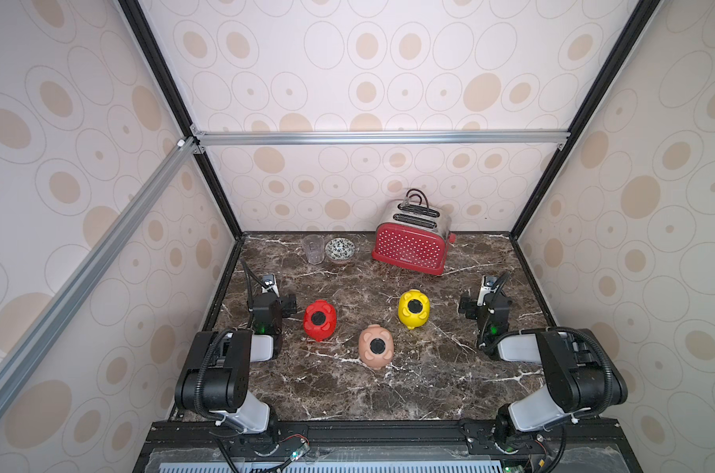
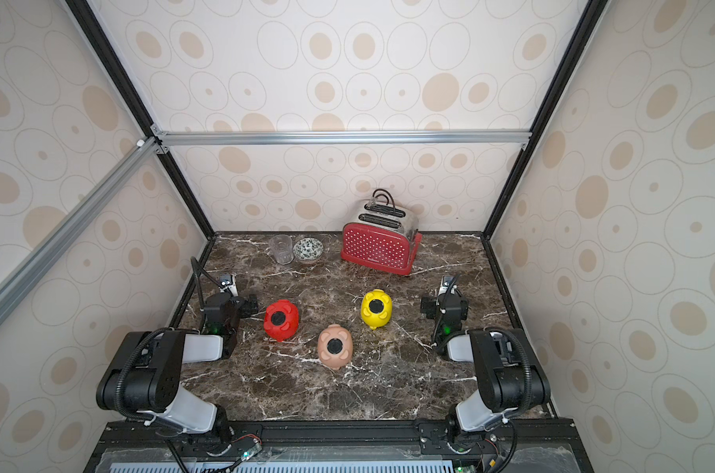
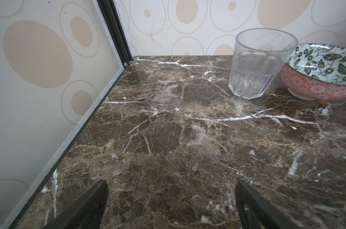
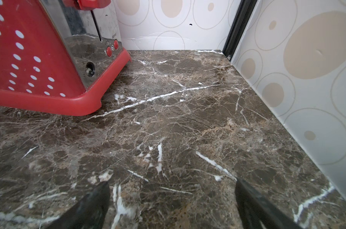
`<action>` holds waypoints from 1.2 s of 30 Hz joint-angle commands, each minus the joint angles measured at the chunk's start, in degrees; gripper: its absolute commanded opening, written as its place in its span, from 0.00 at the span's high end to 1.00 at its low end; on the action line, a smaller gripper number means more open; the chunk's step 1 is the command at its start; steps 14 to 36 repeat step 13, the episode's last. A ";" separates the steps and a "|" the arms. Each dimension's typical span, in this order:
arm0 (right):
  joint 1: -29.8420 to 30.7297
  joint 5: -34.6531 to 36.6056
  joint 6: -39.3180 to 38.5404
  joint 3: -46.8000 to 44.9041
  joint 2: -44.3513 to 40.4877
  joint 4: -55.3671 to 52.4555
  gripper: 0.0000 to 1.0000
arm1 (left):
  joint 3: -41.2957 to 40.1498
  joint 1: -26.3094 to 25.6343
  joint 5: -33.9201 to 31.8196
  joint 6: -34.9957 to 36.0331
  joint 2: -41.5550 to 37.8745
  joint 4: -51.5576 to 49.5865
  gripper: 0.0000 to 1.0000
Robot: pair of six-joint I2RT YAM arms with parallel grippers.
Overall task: Close piggy banks
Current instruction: Reset both arms
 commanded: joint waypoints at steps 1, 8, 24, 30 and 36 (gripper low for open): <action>-0.10 -0.31 -0.41 -0.28 -0.71 -0.24 0.01 | 0.29 0.29 0.25 0.39 -0.79 0.04 0.01; -0.10 -0.26 -0.41 -0.28 -0.65 -0.24 0.01 | 2.04 0.30 0.33 0.31 0.53 -1.91 0.01; -0.10 -0.31 -0.41 -0.28 -0.70 -0.22 0.00 | 0.41 0.37 0.39 0.39 -0.79 -0.38 0.01; -0.10 -0.31 -0.41 -0.28 -0.70 -0.22 0.00 | 0.41 0.37 0.39 0.39 -0.79 -0.38 0.01; -0.10 -0.31 -0.41 -0.28 -0.70 -0.22 0.00 | 0.41 0.37 0.39 0.39 -0.79 -0.38 0.01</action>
